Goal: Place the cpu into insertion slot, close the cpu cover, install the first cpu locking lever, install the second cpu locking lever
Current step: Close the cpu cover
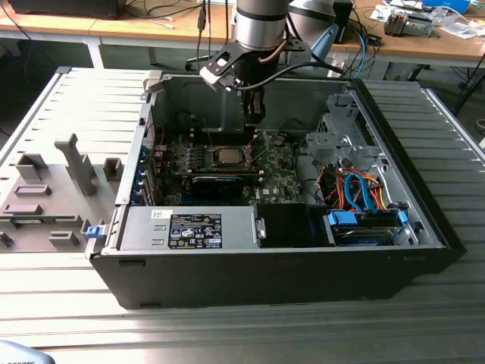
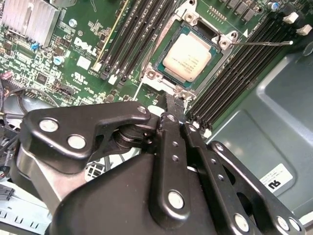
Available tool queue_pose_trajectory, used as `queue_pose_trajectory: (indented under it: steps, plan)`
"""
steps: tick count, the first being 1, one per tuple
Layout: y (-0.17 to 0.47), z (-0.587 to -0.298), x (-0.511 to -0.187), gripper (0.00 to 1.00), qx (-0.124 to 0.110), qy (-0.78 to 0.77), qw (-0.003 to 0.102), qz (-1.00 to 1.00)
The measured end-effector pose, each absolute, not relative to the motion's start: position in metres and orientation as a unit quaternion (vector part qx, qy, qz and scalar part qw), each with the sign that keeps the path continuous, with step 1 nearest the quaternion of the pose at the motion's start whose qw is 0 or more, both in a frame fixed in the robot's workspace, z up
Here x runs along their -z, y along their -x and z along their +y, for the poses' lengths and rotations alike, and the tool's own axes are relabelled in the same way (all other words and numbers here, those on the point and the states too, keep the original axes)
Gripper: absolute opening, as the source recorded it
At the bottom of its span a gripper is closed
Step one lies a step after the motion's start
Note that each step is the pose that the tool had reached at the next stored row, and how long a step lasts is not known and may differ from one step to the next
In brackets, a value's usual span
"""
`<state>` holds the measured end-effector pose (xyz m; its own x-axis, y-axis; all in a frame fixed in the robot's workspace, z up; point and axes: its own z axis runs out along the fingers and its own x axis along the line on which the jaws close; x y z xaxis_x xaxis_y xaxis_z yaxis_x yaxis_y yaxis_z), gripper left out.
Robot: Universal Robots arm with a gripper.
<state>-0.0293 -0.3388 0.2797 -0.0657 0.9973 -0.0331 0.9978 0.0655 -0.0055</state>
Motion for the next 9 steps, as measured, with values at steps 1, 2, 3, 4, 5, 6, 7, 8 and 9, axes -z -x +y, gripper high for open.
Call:
queue_pose_trajectory:
  steps: [1, 2, 3, 4, 5, 6, 7, 8, 9]
  plan:
    - [0.0284, -0.3388, -0.2797, 0.11, 0.013, -0.683, 0.01, 0.73]
    - [0.0277, -0.3388, -0.2797, 0.11, 0.013, -0.683, 0.01, 0.73]
    - [0.0271, -0.3388, -0.2797, 0.11, 0.013, -0.683, 0.01, 0.73]
    - [0.0262, -0.3388, -0.2797, 0.11, 0.013, -0.683, 0.01, 0.73]
    - [0.0255, -0.3388, -0.2797, 0.11, 0.013, -0.683, 0.01, 0.73]
    - [0.0245, -0.3388, -0.2797, 0.11, 0.013, -0.683, 0.01, 0.73]
    - [0.0237, -0.3388, -0.2797, 0.11, 0.013, -0.683, 0.01, 0.73]
    - [0.0214, -0.3388, -0.2797, 0.11, 0.013, -0.683, 0.01, 0.73]
    - [0.0204, -0.3388, -0.2797, 0.11, 0.013, -0.683, 0.01, 0.73]
